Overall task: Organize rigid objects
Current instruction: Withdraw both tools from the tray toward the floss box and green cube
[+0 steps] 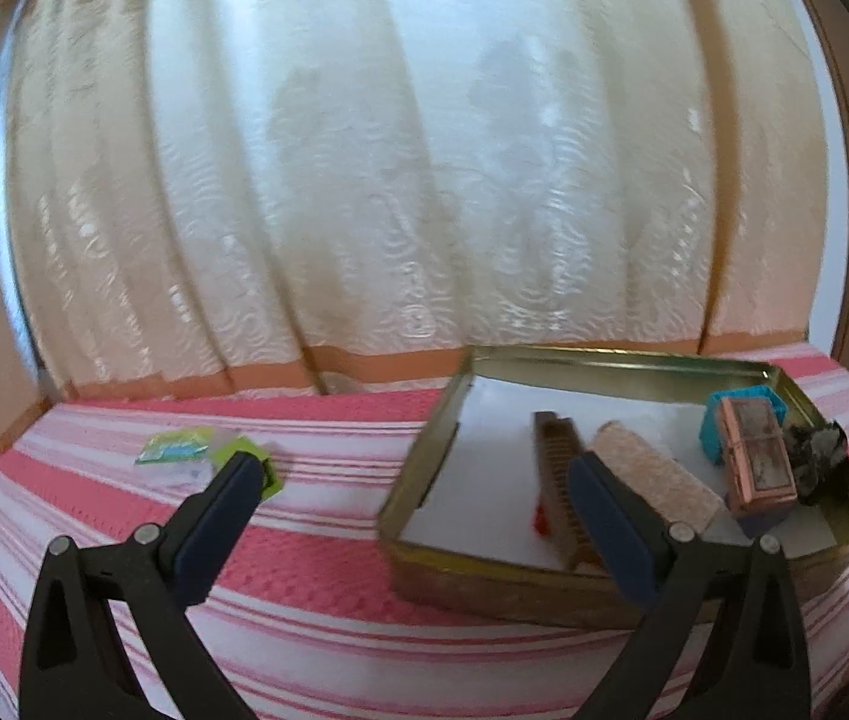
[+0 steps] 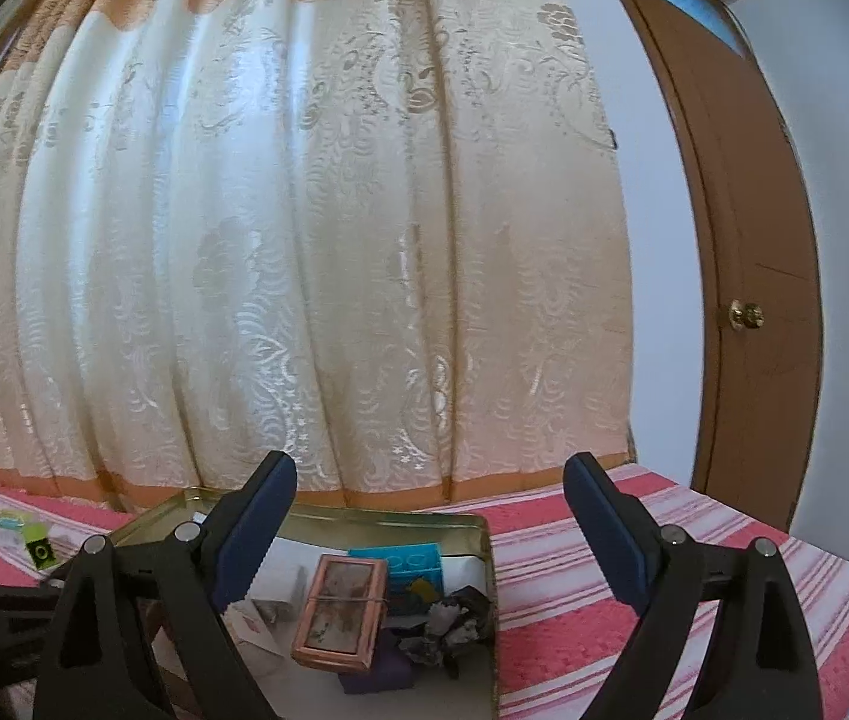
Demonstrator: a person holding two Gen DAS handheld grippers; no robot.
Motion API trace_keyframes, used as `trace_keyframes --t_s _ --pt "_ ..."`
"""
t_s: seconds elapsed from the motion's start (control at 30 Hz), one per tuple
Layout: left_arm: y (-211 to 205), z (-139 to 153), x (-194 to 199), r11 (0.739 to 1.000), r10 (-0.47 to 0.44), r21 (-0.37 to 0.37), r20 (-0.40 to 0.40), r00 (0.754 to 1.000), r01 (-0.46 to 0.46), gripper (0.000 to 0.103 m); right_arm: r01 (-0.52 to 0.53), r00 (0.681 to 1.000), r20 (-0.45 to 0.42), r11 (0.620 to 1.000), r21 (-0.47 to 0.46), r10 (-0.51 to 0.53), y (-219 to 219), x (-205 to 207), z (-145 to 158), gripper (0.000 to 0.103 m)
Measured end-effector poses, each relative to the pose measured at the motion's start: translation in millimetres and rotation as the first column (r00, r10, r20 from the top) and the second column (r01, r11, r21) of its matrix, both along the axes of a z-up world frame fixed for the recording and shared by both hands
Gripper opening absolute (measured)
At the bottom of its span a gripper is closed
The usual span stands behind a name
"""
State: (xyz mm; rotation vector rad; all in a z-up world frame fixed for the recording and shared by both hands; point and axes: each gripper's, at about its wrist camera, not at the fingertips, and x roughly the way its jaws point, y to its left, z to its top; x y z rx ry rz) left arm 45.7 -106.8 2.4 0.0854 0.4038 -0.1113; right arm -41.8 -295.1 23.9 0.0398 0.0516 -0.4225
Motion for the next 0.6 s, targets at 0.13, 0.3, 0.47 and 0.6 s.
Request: trace_keyframes --t_s 0.13,0.3,0.47,0.6 --pt "14 -1 -3 0.999 0.01 -0.044 -0.006 1.0 -0.01 0.103 0.072 0.997 0.034 0.997 -0.006 -0.072 -1 -11 2 0.092" --pt "25 -2 -6 0.999 -0.01 -0.051 -0.022 1.0 0.009 0.103 0.113 0.99 0.077 0.993 0.015 -0.114 6 -30 2 0.092" --pt "32 0 -12 1.0 -0.007 -0.023 0.014 1.0 0.007 0.103 0.112 0.99 0.08 0.993 0.027 -0.114 16 -38 2 0.092" --pt "45 1 -15 1.0 -0.005 0.0 0.032 0.999 0.005 0.103 0.095 0.993 0.068 0.995 0.02 -0.097 29 -37 2 0.092"
